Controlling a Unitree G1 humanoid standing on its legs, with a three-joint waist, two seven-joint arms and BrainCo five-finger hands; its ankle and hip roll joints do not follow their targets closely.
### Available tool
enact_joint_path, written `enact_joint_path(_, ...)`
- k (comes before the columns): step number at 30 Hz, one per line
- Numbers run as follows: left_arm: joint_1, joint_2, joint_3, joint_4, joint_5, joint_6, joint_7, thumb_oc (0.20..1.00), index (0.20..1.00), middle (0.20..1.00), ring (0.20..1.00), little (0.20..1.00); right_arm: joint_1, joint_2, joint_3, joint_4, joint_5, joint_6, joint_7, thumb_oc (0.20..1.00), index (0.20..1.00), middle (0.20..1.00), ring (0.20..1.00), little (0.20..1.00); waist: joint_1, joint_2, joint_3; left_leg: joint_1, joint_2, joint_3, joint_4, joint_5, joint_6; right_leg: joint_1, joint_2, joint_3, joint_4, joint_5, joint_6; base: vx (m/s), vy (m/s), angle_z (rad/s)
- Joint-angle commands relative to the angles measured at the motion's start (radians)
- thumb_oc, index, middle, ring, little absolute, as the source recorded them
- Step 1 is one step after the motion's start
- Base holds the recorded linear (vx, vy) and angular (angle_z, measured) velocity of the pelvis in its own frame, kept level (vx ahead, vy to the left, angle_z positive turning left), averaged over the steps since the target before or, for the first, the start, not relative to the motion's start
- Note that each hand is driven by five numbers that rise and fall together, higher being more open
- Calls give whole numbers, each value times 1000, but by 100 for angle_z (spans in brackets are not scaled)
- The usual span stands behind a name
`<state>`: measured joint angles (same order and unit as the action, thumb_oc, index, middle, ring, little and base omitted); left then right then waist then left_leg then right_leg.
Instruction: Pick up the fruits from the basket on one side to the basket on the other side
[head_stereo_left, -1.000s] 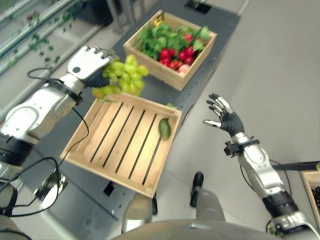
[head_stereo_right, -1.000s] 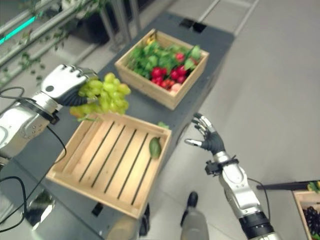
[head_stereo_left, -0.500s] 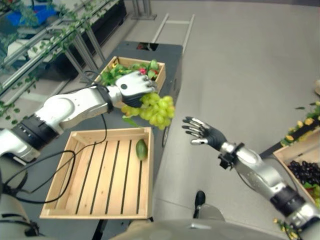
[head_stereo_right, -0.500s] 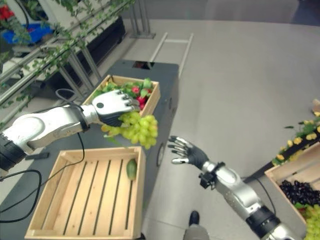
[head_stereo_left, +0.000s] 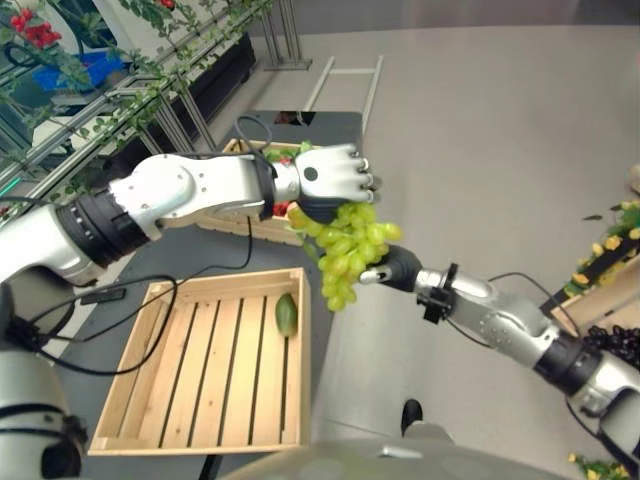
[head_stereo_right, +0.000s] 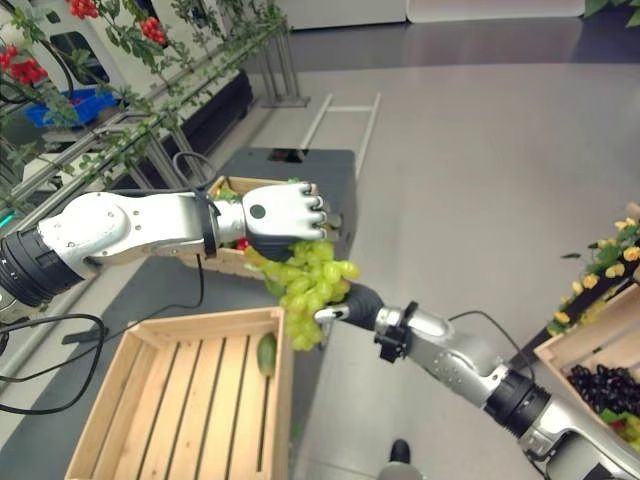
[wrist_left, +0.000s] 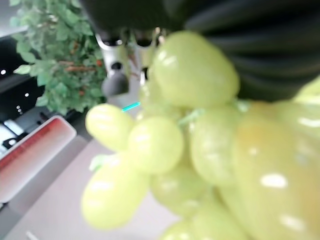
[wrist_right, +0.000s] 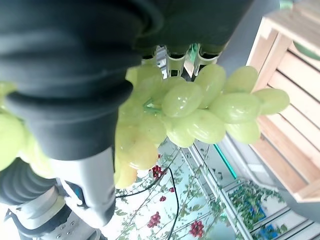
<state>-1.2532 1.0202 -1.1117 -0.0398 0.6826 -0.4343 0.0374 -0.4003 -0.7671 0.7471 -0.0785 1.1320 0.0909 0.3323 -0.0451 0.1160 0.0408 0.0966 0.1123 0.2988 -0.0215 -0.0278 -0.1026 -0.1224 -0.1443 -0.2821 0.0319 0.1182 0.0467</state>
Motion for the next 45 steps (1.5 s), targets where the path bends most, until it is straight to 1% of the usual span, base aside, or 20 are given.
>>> enact_joint_path(1, -120, 3, -28, 29, -37, 16, 12, 200, 200, 200, 200, 200, -102, 39, 2, -129, 74, -49, 42, 1000, 1000, 1000, 1000, 1000, -3, -65, -15, -7, -13, -21, -22, 67, -20, 212, -56, 25, -78, -76, 143, 0, 0, 0)
enact_joint_path(7, -132, -13, -32, 10, -17, 16, 17, 200, 200, 200, 200, 200, -116, 60, 14, -150, 113, -50, 43, 1000, 1000, 1000, 1000, 1000, -8, -57, -11, -3, -13, -31, -19, 63, -21, 220, -56, 24, -77, -79, 141, 0, 0, 0)
enact_joint_path(11, -132, -14, -30, 3, -6, 16, 22, 200, 200, 200, 200, 200, -106, 63, 8, -205, 147, -52, 55, 1000, 1000, 1000, 1000, 1000, -9, -57, -11, -2, -16, -36, -16, 59, -20, 225, -58, 19, -74, -82, 139, 0, 0, 0)
enact_joint_path(17, -110, 6, -22, 9, 25, 13, 31, 200, 200, 200, 200, 200, -27, 66, -18, -281, 238, -51, 76, 1000, 1000, 1000, 1000, 1000, -11, -56, -14, 1, -15, -37, -17, 56, -19, 226, -59, 19, -68, -85, 139, 0, 0, 0)
enact_joint_path(21, -85, 11, -4, 22, 51, 16, 47, 200, 200, 200, 200, 200, 27, 69, -42, -300, 253, -60, 86, 1000, 1000, 1000, 1000, 1000, -13, -58, -16, 0, -15, -39, -16, 56, -19, 227, -59, 17, -67, -87, 139, 0, 0, 0)
enact_joint_path(25, -61, 10, 9, 50, 88, 18, 71, 200, 200, 200, 200, 200, 72, 101, -63, -301, 265, -68, 92, 1000, 1000, 1000, 1000, 1000, -14, -57, -18, -1, -15, -38, -17, 56, -19, 226, -61, 16, -69, -84, 140, 0, 0, 0)
enact_joint_path(26, -49, 12, 20, 58, 107, 25, 84, 200, 200, 200, 200, 200, 94, 117, -76, -297, 270, -79, 93, 1000, 1000, 1000, 1000, 1000, -14, -56, -18, 0, -14, -37, -18, 55, -19, 225, -61, 17, -70, -83, 140, 0, 0, 0)
enact_joint_path(29, -32, 12, 32, 70, 125, 28, 96, 200, 200, 200, 200, 200, 110, 133, -82, -293, 278, -85, 95, 1000, 1000, 1000, 1000, 1000, -14, -54, -19, 1, -14, -36, -18, 55, -19, 224, -62, 19, -70, -82, 140, 0, 0, 0)
enact_joint_path(34, 11, 5, 65, 108, 160, 47, 123, 200, 200, 200, 200, 200, 152, 190, -86, -282, 295, -107, 88, 1000, 1000, 1000, 1000, 1000, -13, -51, -18, 0, -15, -36, -17, 55, -20, 224, -62, 14, -70, -82, 139, 0, 0, 0)
enact_joint_path(43, 52, -2, 103, 110, 161, 51, 133, 200, 200, 200, 200, 200, 148, 207, -88, -271, 289, -123, 75, 1000, 1000, 1000, 1000, 1000, -14, -52, -14, -1, -14, -41, -12, 51, -20, 221, -64, 17, -66, -84, 136, 0, 0, 0)
enact_joint_path(44, 53, -1, 104, 108, 161, 51, 134, 200, 200, 200, 200, 200, 148, 208, -87, -269, 287, -124, 73, 947, 947, 947, 947, 947, -14, -52, -14, -1, -14, -40, -12, 51, -20, 221, -64, 17, -66, -83, 136, 0, 0, 0)
enact_joint_path(45, 56, 0, 107, 106, 159, 51, 135, 200, 200, 200, 200, 200, 149, 208, -88, -270, 287, -126, 71, 755, 755, 755, 755, 755, -14, -52, -14, -1, -14, -41, -12, 51, -20, 221, -64, 17, -66, -84, 136, 0, 0, 0)
